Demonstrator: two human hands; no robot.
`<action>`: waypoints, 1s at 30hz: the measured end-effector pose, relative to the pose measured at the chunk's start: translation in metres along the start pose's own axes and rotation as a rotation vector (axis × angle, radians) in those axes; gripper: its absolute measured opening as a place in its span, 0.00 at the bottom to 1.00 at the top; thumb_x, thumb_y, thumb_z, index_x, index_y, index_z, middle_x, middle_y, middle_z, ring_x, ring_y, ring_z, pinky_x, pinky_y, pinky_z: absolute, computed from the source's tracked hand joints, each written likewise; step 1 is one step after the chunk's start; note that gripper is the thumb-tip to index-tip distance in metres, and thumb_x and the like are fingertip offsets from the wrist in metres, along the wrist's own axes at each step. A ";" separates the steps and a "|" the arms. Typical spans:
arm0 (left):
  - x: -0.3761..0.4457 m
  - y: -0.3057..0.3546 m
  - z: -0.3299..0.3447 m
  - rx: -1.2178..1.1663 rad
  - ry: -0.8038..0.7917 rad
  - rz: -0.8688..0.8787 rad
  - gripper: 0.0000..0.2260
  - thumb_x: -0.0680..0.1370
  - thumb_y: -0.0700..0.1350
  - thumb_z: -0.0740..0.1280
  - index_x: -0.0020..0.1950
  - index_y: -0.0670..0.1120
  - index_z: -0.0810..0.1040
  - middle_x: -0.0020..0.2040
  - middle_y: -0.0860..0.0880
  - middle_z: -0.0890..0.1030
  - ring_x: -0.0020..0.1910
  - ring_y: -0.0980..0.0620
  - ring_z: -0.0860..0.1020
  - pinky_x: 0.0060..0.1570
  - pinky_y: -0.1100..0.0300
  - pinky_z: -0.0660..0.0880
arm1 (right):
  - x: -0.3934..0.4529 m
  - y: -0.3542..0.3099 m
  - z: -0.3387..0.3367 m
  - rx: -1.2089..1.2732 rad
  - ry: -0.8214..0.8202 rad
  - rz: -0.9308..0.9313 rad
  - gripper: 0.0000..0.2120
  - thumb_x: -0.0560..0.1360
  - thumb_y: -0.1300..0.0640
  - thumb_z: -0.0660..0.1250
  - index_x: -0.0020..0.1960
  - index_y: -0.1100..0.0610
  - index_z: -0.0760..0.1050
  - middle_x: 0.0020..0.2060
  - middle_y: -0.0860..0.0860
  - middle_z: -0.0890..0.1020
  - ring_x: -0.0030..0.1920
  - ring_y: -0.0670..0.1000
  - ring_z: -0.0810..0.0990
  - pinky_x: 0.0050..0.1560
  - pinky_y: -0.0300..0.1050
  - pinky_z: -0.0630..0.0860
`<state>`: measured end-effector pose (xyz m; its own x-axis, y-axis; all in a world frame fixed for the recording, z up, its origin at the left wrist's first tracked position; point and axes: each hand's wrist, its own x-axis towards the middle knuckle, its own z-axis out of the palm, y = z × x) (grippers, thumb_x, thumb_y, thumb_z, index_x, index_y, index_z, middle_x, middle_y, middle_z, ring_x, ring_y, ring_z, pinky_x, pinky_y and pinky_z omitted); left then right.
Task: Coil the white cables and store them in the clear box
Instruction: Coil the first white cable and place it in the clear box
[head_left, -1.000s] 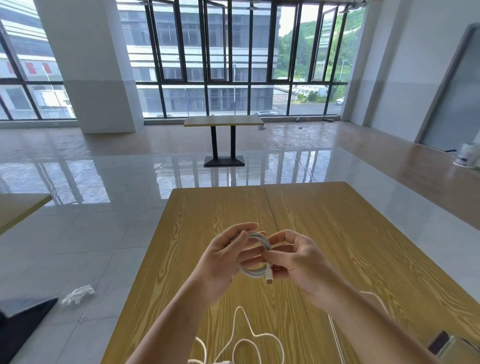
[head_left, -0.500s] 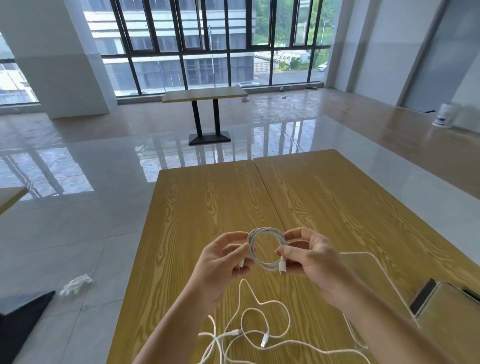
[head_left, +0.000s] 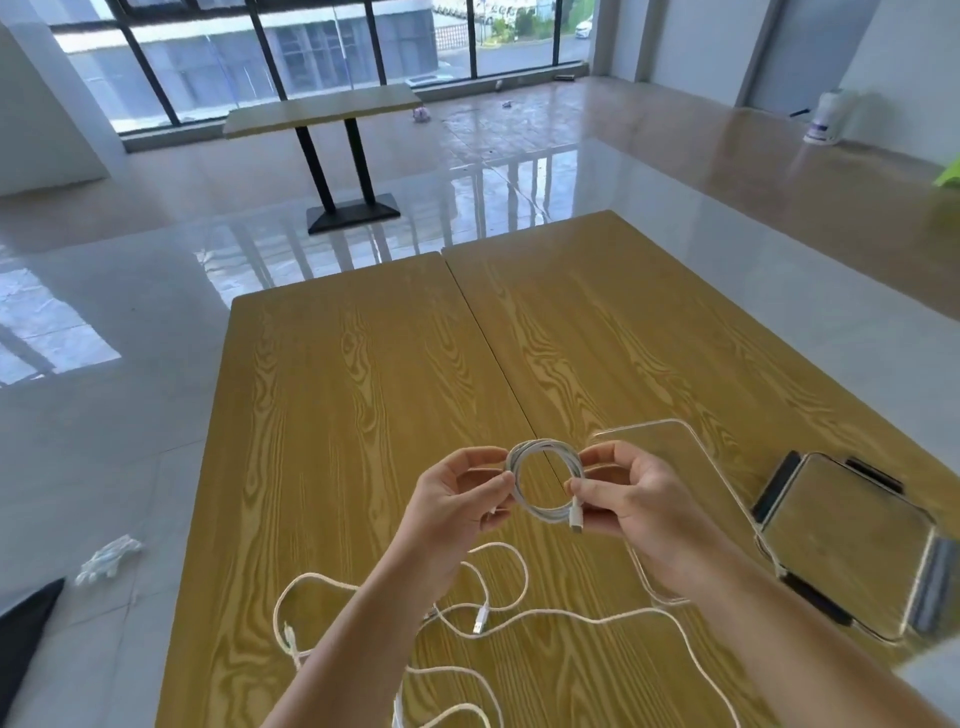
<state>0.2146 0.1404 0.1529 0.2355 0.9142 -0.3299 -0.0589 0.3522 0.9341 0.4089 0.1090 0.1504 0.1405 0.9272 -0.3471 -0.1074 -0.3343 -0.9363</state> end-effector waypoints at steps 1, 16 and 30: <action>0.007 -0.002 0.010 0.013 -0.002 -0.014 0.08 0.78 0.39 0.71 0.56 0.45 0.81 0.44 0.48 0.87 0.41 0.53 0.84 0.48 0.55 0.79 | 0.006 0.002 -0.012 -0.003 0.002 0.010 0.08 0.75 0.66 0.72 0.53 0.59 0.79 0.42 0.56 0.86 0.43 0.55 0.87 0.46 0.52 0.84; 0.102 -0.051 0.126 0.298 0.046 -0.258 0.07 0.78 0.44 0.71 0.56 0.48 0.81 0.48 0.47 0.87 0.45 0.52 0.83 0.45 0.59 0.81 | 0.081 0.039 -0.140 0.040 -0.002 0.242 0.07 0.76 0.66 0.70 0.54 0.62 0.78 0.43 0.59 0.84 0.39 0.54 0.85 0.41 0.46 0.82; 0.174 -0.083 0.175 0.614 0.098 -0.281 0.06 0.75 0.41 0.72 0.50 0.50 0.82 0.42 0.54 0.86 0.32 0.63 0.80 0.31 0.70 0.73 | 0.110 0.092 -0.173 0.438 0.125 0.424 0.17 0.79 0.65 0.67 0.67 0.58 0.75 0.57 0.56 0.85 0.57 0.54 0.84 0.61 0.52 0.80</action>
<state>0.4301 0.2356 0.0421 0.0710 0.8284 -0.5556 0.5598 0.4279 0.7096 0.5845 0.1510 0.0172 0.1090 0.6933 -0.7124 -0.5690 -0.5442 -0.6166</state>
